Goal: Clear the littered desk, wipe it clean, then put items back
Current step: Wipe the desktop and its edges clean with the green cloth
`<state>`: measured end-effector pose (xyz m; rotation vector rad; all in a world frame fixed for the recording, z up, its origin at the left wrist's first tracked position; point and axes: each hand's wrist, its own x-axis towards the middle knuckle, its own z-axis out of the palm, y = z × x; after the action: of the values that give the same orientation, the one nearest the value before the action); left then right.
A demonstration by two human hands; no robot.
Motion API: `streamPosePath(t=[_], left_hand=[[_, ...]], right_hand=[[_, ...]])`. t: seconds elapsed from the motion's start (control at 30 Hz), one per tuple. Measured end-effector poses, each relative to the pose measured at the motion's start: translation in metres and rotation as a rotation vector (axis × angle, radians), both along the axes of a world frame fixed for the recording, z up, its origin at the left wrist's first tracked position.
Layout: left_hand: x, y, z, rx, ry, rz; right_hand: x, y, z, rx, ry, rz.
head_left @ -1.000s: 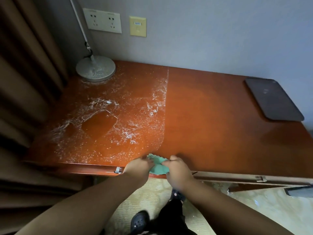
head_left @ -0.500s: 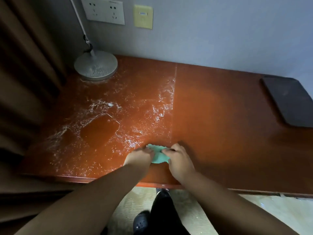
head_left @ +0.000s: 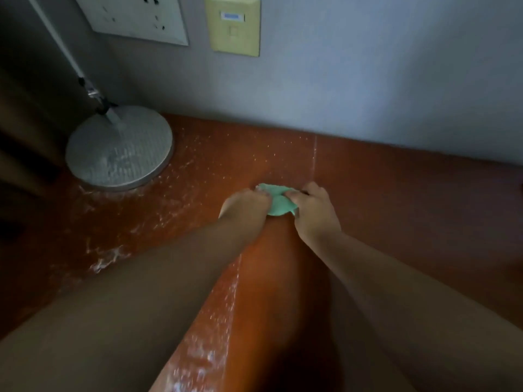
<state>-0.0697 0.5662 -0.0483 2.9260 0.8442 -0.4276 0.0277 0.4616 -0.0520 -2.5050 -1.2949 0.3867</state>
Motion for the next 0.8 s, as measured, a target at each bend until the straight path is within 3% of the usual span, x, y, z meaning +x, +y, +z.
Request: streamPosePath(t=[0.2,0.33,0.53,0.8], left_hand=[[0.108,0.077,0.009,0.079,-0.087,-0.016],[0.127,0.09,0.002,0.091,-0.138,-0.017],[0.094,0.061,0.012,0.09,-0.146,-0.046],[-0.034,-0.035,0.005,0.001,-0.054,-0.114]], right_hand=[[0.106,0.088,-0.004,0.016,-0.092,-0.032],[0.115,0.105,-0.006,0.054,-0.121,-0.113],[0.085,0.076,0.002,0.023,-0.029,-0.112],[-0.034,-0.036,0.013,-0.078,0.146,-0.06]])
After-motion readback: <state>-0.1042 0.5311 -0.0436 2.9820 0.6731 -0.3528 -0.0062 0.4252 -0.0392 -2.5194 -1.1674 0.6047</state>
